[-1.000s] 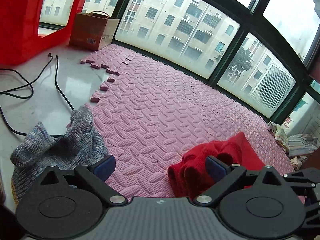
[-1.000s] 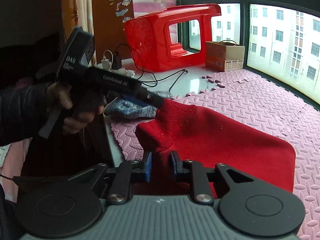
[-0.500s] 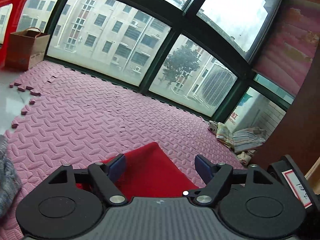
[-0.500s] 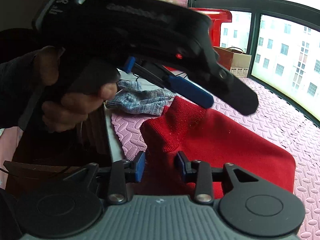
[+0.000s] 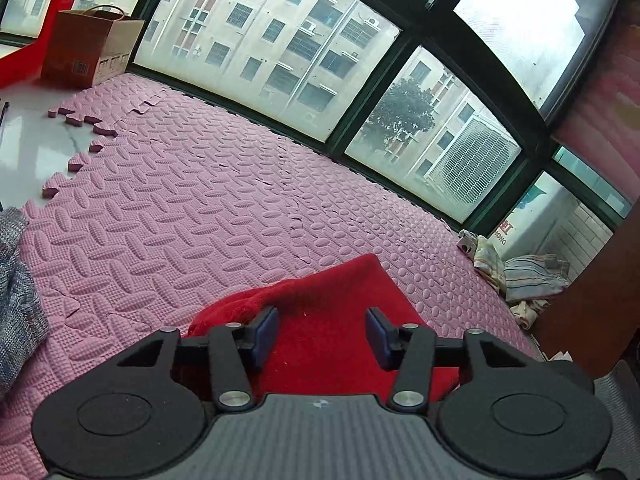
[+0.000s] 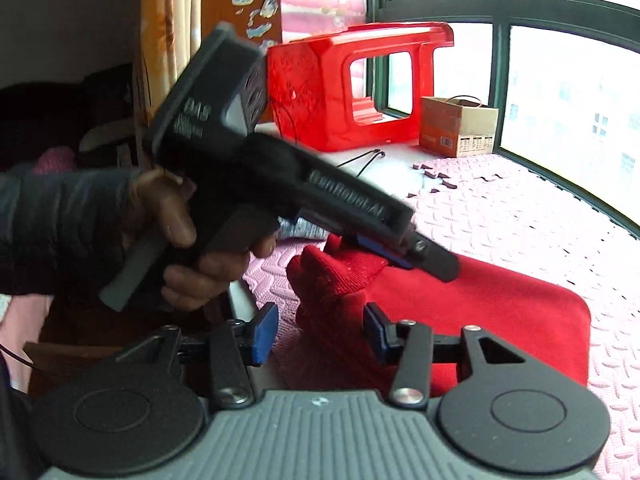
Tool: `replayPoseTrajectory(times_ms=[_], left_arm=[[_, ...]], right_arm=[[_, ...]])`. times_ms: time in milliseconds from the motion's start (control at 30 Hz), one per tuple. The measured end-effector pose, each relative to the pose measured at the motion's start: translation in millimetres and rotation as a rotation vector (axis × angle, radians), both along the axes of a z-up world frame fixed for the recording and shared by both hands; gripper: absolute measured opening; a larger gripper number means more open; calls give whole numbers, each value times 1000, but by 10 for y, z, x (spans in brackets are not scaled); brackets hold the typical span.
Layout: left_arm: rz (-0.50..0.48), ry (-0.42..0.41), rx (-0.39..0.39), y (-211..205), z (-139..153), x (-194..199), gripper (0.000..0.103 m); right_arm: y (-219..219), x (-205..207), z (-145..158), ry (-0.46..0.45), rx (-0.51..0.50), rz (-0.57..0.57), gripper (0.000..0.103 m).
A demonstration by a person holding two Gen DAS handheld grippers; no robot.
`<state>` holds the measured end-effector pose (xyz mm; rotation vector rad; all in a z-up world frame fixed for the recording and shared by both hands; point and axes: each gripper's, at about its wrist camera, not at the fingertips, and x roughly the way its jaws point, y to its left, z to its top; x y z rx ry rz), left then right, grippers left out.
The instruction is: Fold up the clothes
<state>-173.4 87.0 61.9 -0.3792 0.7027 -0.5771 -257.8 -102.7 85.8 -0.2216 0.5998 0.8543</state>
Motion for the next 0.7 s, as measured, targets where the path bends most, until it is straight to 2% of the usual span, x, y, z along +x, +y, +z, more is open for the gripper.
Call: replayPoseTrajectory(times_ms=[133,200,367,500,600,700], left_arm=[[6,-12,4,-26,-9,-22,54],[9,-18,-2,-26,-17,-40,56],[20,-21,-15,-36,-41,-66,56],[23,-27,-14,-41,-51,-95,59],[27,-30,-15,-53,-55,-92,61],[29,-34,-15,-66,-59,-102,64]], right_arm=[[-246,11,71,3,13,-101,52],[-364,25,8,17,3,-163,53],[-470,51,-264,90,-33,-203,53],[-584,95,-90,96,42,-207,53],[-740,177,9,74,77,-282,54],[-899,352,-65,86,112,-399,54]])
